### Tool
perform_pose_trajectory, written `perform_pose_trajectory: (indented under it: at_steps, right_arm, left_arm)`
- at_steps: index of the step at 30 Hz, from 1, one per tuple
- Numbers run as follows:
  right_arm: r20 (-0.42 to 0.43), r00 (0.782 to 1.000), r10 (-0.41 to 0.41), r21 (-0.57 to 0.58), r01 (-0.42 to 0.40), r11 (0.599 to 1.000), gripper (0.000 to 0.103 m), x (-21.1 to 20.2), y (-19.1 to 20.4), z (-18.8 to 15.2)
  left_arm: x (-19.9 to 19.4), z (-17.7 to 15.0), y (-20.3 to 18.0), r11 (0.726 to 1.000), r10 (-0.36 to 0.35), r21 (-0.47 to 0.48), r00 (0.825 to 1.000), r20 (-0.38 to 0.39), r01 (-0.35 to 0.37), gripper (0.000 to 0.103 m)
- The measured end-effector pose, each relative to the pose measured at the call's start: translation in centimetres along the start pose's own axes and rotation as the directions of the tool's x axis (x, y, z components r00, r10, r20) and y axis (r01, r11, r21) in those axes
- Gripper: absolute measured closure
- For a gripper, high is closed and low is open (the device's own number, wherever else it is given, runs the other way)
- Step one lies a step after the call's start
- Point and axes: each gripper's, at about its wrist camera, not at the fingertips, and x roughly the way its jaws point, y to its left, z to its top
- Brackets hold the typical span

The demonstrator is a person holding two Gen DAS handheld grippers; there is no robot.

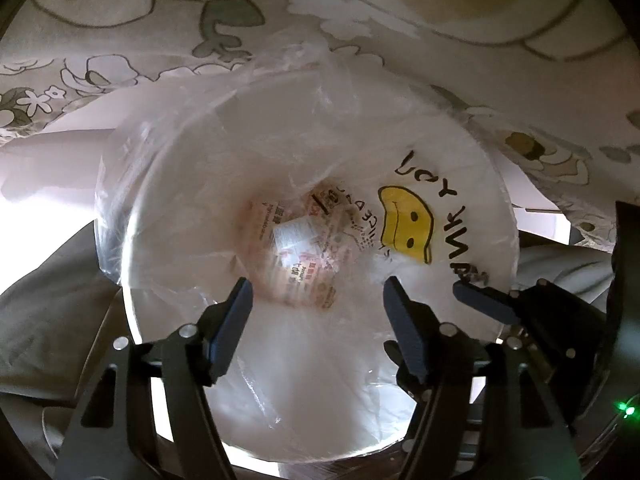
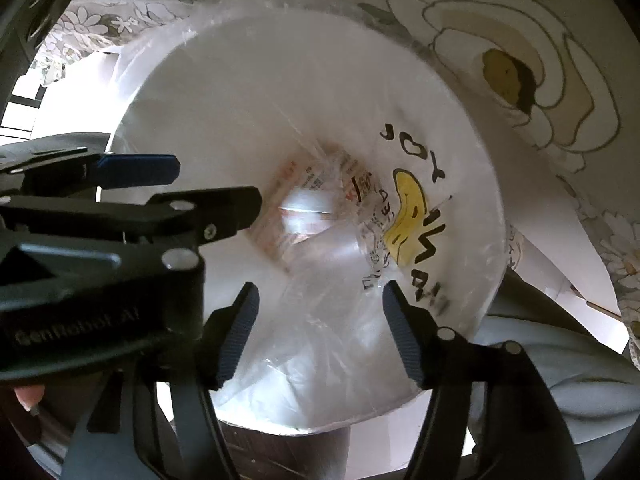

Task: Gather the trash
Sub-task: 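Open the right tool over the bin while the left tool releases the card, then move both open tools back toward the toys on the bed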

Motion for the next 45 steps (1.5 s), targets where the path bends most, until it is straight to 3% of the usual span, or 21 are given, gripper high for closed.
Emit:
perform_pose_trajectory:
  at_steps: [21,26,29,36,39,45]
  right_arm:
    - [0.045,0.999,-0.026,-0.017,0.027,0.999,0.036,-3.0,0.5,-1.2]
    - [0.083,0.996,-0.019,-0.049,0.023,0.999,0.036,-5.5,1.2,-2.5]
    - [0.118,0.993,-0.024,-0.092,0.035,0.995,0.036,-7.6,1.7,-3.6]
    - [0.233,0.971,-0.049,-0.180,0.093,0.979,0.036,-13.7,2.7,-5.8]
    - [0.290,0.956,-0.044,-0.200,0.106,0.974,0.036,-16.8,2.7,-6.4]
    - [0.426,0.904,-0.037,-0.203,0.136,0.970,0.036,-23.9,1.9,-6.9]
  left_arm:
    - [-1.3,-1.3,0.5,0.999,0.045,0.011,0.999,0.026,-0.045,0.035]
    - [-3.7,-2.9,0.1,0.999,0.041,0.023,0.996,0.082,-0.043,0.035]
    - [-5.8,-4.0,-0.9,0.995,0.051,0.077,0.991,0.124,-0.061,0.035]
    - [-12.4,-6.6,-2.5,0.978,0.040,0.188,0.971,0.238,-0.086,0.035]
    - [-16.1,-7.1,-2.8,0.973,0.027,0.211,0.952,0.304,-0.095,0.035]
    - [-24.5,-6.4,-3.6,0.963,0.005,0.238,0.888,0.460,-0.128,0.035]
